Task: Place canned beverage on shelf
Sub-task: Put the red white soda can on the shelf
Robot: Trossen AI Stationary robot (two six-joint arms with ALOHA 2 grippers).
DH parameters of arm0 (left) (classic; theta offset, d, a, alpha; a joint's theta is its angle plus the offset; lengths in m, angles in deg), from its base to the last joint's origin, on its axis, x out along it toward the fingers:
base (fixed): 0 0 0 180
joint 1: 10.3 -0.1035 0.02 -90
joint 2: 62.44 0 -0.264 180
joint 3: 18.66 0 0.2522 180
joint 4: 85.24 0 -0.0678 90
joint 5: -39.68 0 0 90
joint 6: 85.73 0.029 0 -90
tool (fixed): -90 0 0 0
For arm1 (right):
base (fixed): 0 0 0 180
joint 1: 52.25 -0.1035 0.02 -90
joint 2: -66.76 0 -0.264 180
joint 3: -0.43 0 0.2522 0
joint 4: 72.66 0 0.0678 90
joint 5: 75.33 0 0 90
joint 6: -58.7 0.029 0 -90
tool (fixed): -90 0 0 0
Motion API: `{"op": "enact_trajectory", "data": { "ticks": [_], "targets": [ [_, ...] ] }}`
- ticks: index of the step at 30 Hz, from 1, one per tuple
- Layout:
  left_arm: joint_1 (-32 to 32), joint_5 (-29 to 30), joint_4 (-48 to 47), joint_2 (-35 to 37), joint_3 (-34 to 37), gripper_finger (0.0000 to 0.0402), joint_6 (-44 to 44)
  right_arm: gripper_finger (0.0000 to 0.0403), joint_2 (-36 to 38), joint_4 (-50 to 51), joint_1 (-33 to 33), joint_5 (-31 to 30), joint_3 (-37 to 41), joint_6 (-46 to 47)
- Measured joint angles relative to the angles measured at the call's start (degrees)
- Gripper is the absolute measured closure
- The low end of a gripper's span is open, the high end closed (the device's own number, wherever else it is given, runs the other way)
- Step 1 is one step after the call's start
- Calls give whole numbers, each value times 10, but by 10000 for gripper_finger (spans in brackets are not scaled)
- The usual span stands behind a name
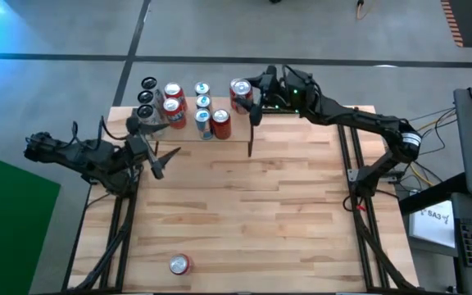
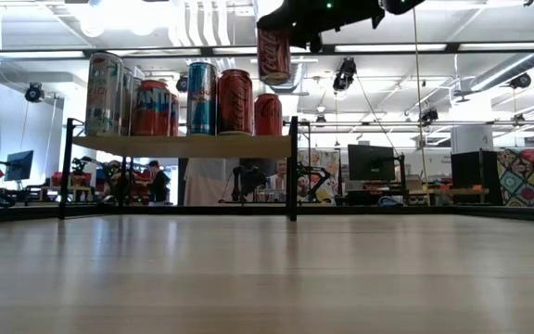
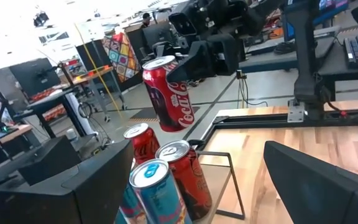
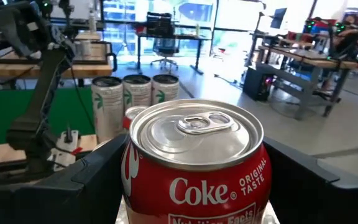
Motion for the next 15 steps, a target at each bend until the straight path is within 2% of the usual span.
{"op": "enact_trajectory", "data": {
  "ticks": [7, 10, 15],
  "targets": [
    [0, 0, 2, -2, 0, 56, -26, 106, 4, -3, -10, 11, 3, -21],
    [0, 0, 2, -6, 0, 56, -34, 106, 8, -7, -9, 35, 11, -21],
    [0, 0, 4, -14, 0, 56, -38, 106, 22, -48, -9, 45, 43, -25]
  ]
}}
